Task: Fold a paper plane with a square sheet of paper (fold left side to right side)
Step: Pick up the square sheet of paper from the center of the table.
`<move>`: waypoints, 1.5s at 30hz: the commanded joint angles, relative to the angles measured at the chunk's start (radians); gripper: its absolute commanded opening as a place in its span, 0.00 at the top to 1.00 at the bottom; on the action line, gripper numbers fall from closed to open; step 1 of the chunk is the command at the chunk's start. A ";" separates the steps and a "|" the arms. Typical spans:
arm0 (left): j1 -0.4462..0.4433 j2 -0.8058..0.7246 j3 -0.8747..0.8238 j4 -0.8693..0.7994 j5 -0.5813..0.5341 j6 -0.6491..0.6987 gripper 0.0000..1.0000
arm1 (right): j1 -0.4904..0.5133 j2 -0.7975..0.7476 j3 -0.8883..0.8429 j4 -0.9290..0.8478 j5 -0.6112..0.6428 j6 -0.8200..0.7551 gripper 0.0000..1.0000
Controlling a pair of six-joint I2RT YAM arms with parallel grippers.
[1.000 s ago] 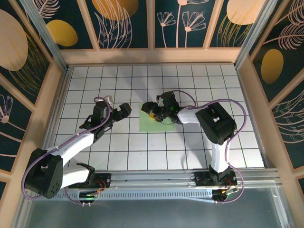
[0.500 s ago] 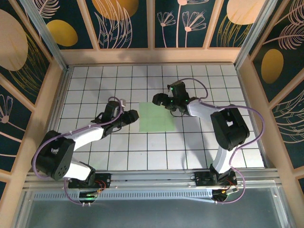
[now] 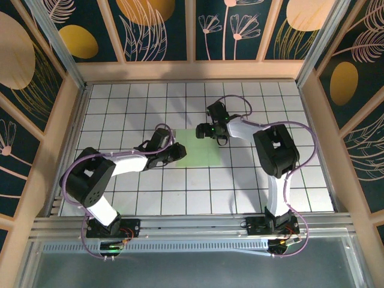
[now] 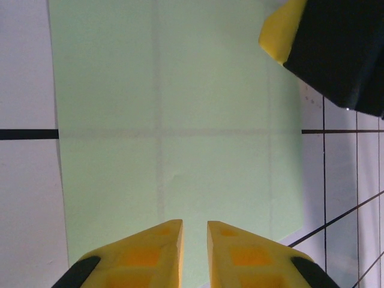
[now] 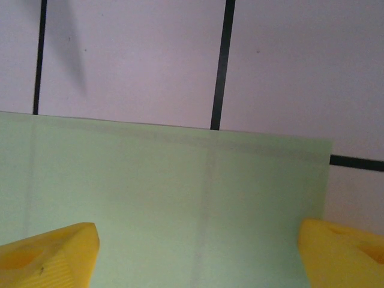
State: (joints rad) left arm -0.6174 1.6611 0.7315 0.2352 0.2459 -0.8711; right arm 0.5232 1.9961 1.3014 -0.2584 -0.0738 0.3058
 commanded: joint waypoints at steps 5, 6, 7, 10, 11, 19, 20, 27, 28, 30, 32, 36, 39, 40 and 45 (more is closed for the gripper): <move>-0.005 0.047 0.013 0.001 -0.022 -0.024 0.86 | 0.018 0.056 0.070 -0.052 0.080 -0.043 0.09; -0.005 0.047 0.011 0.000 -0.028 -0.023 0.87 | 0.017 0.060 0.071 -0.057 0.085 -0.043 0.09; -0.004 0.060 0.009 -0.003 -0.034 -0.022 0.87 | 0.018 0.062 0.070 -0.064 0.086 -0.042 0.10; -0.005 0.094 0.008 -0.005 -0.036 -0.021 0.88 | 0.042 0.064 0.059 -0.076 0.086 -0.036 0.10; -0.005 0.101 0.006 -0.005 -0.037 -0.022 0.89 | 0.046 0.063 0.054 -0.080 0.086 -0.036 0.10; -0.005 0.117 0.003 -0.013 -0.057 -0.019 0.90 | 0.081 0.012 0.011 -0.113 0.033 -0.016 0.14; -0.005 0.117 0.004 -0.013 -0.059 -0.019 0.90 | 0.086 0.002 0.008 -0.118 0.030 -0.013 0.14; -0.005 0.117 0.008 0.006 -0.049 -0.026 0.91 | 0.133 -0.041 0.004 -0.165 0.004 -0.008 0.27; -0.005 0.117 0.010 0.008 -0.047 -0.027 0.90 | 0.136 -0.040 0.004 -0.170 -0.003 -0.007 0.30; -0.004 0.112 0.010 0.015 -0.043 -0.031 0.91 | 0.137 -0.036 0.005 -0.179 -0.016 -0.008 0.36; -0.005 0.106 0.008 0.020 -0.043 -0.032 0.90 | 0.137 -0.035 0.003 -0.179 -0.022 -0.011 0.41; -0.005 0.083 0.006 0.019 -0.050 -0.030 0.86 | 0.133 -0.045 0.003 -0.172 -0.052 -0.019 0.51; -0.005 0.058 0.006 0.009 -0.068 -0.022 0.80 | 0.121 -0.060 -0.002 -0.158 -0.101 -0.026 0.60; -0.003 0.023 0.008 -0.002 -0.081 -0.016 0.76 | 0.113 -0.068 -0.008 -0.151 -0.122 -0.026 0.62; 0.036 -0.084 -0.015 -0.029 -0.101 0.009 0.53 | 0.061 -0.135 -0.066 -0.089 -0.265 -0.028 0.72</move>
State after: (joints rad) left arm -0.6079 1.6482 0.7296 0.2272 0.1715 -0.8776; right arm 0.6197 1.9320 1.2686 -0.3840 -0.2268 0.2863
